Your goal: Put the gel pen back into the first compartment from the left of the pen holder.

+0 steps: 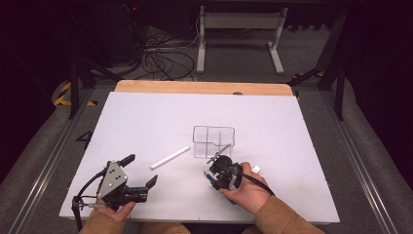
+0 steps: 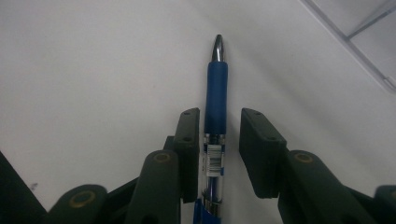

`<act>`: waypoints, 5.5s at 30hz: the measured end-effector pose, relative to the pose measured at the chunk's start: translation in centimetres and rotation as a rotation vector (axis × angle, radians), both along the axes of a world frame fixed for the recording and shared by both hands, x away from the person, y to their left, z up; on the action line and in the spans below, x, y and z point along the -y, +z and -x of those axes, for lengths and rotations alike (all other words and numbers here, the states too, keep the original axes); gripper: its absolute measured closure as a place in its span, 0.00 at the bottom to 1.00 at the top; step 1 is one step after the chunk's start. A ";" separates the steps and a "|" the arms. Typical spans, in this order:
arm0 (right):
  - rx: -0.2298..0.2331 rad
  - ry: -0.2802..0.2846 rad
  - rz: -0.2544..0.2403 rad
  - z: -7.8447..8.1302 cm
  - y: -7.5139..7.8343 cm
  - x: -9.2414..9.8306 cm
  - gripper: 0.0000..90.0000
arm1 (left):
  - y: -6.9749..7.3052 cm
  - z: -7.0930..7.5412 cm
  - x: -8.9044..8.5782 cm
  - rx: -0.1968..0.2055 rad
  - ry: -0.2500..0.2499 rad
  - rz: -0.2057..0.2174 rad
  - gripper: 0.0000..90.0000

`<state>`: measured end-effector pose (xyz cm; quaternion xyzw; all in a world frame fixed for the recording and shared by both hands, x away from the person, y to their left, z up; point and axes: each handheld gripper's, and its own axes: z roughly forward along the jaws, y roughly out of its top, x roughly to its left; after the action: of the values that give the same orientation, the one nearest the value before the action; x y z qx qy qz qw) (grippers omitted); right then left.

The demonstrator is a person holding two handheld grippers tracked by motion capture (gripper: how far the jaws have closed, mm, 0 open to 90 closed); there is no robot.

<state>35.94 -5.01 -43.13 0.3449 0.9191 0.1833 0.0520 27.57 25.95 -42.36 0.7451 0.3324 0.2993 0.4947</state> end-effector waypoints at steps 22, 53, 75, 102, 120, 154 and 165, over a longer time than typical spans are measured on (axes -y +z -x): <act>0.031 -0.028 0.037 0.4 -0.3 -0.6 0.88 | 0.0 0.0 0.0 -0.001 -0.002 0.002 0.07; 0.085 0.006 -0.030 0.9 2.4 0.4 0.89 | 0.0 0.0 0.0 0.000 -0.004 -0.002 0.07; 0.218 0.081 -0.285 1.7 6.2 2.0 0.89 | 0.0 0.0 0.0 0.001 -0.004 -0.004 0.07; 0.390 0.153 -0.601 0.1 9.6 2.8 0.89 | 0.0 0.0 0.0 -0.001 -0.003 -0.003 0.07; 0.494 0.189 -0.683 -2.3 11.2 2.2 0.89 | 0.0 0.0 0.0 0.001 -0.004 -0.004 0.07; 0.547 0.140 -0.699 -7.6 9.3 -1.5 0.89 | -0.1 0.0 -0.1 -0.004 -0.007 -0.003 0.07; 0.554 0.115 -0.691 -8.0 9.0 -1.5 0.83 | -0.1 0.0 -0.1 -0.005 -0.007 -0.006 0.07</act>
<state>43.96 -3.53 -34.15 0.2280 0.7730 0.5678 0.1678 27.56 26.07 -42.45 0.7485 0.3301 0.2967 0.4927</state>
